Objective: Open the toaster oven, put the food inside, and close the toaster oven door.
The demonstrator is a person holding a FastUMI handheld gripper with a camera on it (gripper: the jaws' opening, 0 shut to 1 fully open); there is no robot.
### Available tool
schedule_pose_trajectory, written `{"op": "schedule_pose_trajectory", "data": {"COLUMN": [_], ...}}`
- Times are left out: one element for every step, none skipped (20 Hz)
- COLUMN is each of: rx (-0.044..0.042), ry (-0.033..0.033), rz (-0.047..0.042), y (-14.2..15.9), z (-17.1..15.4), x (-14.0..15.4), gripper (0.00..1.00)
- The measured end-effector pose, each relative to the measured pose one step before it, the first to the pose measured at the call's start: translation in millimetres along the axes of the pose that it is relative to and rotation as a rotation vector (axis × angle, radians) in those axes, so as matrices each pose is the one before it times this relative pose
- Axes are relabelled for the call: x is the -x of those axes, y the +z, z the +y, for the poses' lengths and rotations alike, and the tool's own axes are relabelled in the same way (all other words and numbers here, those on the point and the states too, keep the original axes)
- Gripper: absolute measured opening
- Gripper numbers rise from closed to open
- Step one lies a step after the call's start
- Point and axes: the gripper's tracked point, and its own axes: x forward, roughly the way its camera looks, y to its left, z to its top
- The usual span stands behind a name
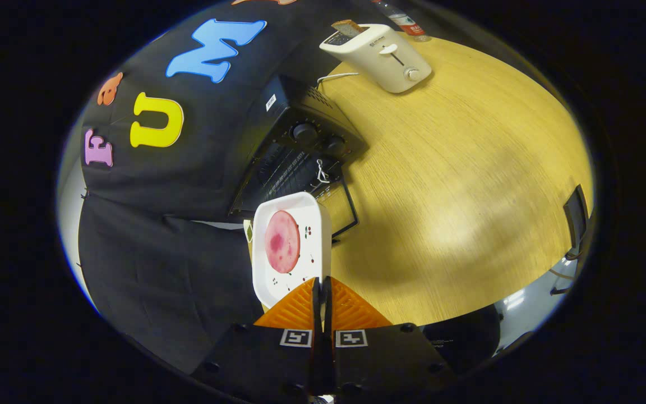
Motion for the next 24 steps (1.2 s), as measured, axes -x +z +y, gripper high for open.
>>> {"op": "schedule_pose_trajectory", "data": {"rx": [-0.01424, -0.00607, -0.00353, -0.00871, -0.01011, -0.01768, -0.01242, 0.00247, 0.00484, -0.00833, -0.01594, -0.01883, -0.0204, -0.01621, -0.01286, -0.01118, -0.01227, -0.00661, -0.00639, -0.00235, 0.01054, 0.01276, -0.00525, -0.01412], "ry": [0.00123, -0.00894, -0.01106, -0.01139, -0.009, -0.00393, 0.00811, 0.00887, 0.0031, 0.00239, 0.00432, 0.0112, 0.01771, 0.01434, 0.0142, 0.00552, 0.00003, -0.00305, -0.00262, -0.00106, 0.00504, 0.00517, -0.00076, 0.00529], "rz": [0.00293, 0.00001, 0.00171, -0.00411, -0.00882, -0.00854, -0.01483, -0.01088, -0.00754, -0.00482, -0.00726, -0.00967, -0.01267, -0.01511, -0.01621, -0.01473, -0.01606, -0.02222, -0.02503, -0.03425, -0.04494, -0.03913, -0.02341, -0.00208], "y": [2.17, 3.94, 4.28, 4.93, 4.05, 4.66, 4.13, 2.71, 1.63, 1.24, 1.19, 2.68, 2.66, 3.42, 3.37, 3.79, 1.81, 5.13, 5.72, 7.52, 5.83, 7.26, 2.39, -0.32], "z": [4.55, 2.77, 0.26, 0.52, 0.19, 1.87, 4.75, 2.81, 1.99, 1.65, 2.37, 3.61, 5.17, 4.65, 4.1, 2.15, 1.76, 0.11, 0.25, 1.94, 2.98, 2.51, 1.03, 3.07], "x": [-11.27, -13.52, -10.84, -9.76, -12.47, -10.95, -9.36, -10.33, -10.61, -10.36, -9.36, -9.44, -7.74, -7.32, -7.06, -5.99, -8.49, 0.69, -6.96, -3.61, -2.0, -2.08, -3.81, -3.45], "gripper": [0.01, 0.01, 0.01, 0.01, 0.01, 0.02, 0.02, 0.02, 0.01, 0.01, 0.01, 0.02, 0.02, 0.01, 0.01, 0.01, 0.02, 0.02, 0.02, 0.02, 0.02, 0.02, 0.02, 0.02]}}
